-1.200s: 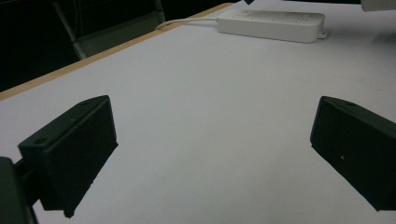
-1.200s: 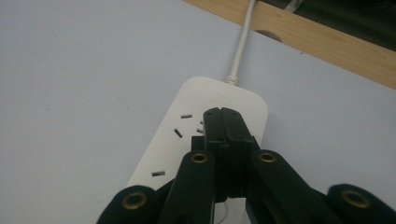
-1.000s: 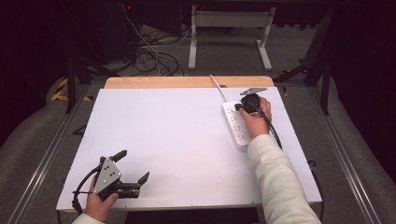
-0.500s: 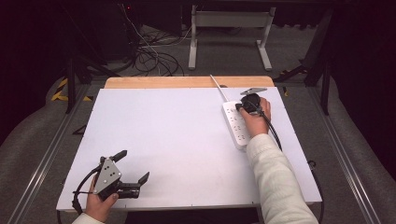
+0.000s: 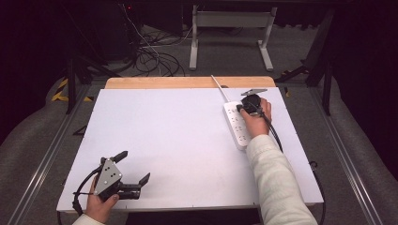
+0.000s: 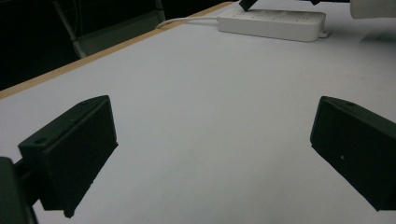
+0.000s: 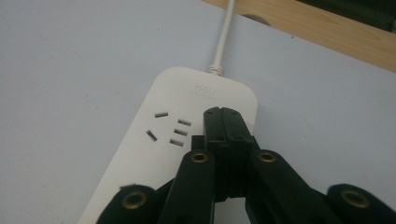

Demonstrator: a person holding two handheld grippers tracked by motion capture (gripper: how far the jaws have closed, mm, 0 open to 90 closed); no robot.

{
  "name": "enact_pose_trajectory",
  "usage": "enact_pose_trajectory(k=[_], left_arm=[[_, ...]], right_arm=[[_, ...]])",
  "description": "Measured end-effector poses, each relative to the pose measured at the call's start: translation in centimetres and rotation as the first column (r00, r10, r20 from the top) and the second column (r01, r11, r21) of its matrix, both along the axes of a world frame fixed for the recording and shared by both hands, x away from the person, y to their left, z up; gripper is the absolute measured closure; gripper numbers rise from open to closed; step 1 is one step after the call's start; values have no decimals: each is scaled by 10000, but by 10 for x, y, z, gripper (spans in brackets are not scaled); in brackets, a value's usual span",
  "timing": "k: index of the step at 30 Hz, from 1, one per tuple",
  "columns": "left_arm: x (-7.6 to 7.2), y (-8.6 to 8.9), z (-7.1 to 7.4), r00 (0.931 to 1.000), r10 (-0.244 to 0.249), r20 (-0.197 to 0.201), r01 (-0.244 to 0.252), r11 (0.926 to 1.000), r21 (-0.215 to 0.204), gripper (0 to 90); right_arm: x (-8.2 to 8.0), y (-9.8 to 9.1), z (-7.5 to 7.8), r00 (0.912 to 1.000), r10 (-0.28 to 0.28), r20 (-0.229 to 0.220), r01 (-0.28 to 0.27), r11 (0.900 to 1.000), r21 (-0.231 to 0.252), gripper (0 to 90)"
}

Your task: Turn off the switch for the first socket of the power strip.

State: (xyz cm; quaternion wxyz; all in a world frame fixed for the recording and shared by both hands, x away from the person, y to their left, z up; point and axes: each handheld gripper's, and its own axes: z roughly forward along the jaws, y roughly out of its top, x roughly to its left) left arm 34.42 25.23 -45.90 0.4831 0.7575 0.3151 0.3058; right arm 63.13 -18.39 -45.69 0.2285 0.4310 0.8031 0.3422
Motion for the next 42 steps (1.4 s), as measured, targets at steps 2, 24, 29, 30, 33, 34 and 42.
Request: enact_pose_trajectory(k=[2, 24, 29, 30, 33, 34, 42], left_arm=[[0, 0, 0, 10000, 10, 29, -10, 10000, 12, 8], [0, 0, 0, 10000, -35, 3, 35, 10000, -16, 8], [0, 0, 0, 10000, -54, 5, 54, 10000, -14, 8], [0, 0, 0, 10000, -51, 3, 51, 10000, -28, 8], [0, 0, 0, 10000, -54, -55, 54, 10000, -64, 8], [0, 0, 0, 10000, -63, -10, 63, 10000, 9, 8], [2, 0, -1, 10000, -38, -88, 38, 10000, -47, 8]], right_arm=[[0, 0, 0, 10000, -3, -11, 3, 10000, -54, 900], [-1, 8, 2, 9994, -333, -105, 328, 9982, -492, 900], [-1, 9, 2, 9992, -397, -103, 391, 9976, -572, 900], [-1, 10, 2, 9991, -405, -78, 399, 9972, -626, 900], [-1, 9, 1, 9990, -432, -89, 427, 9976, -539, 900], [-1, 8, 1, 9989, -451, -111, 445, 9978, -489, 900], [-9, 6, 15, 9978, 216, 631, -223, 9997, 114, 900]])
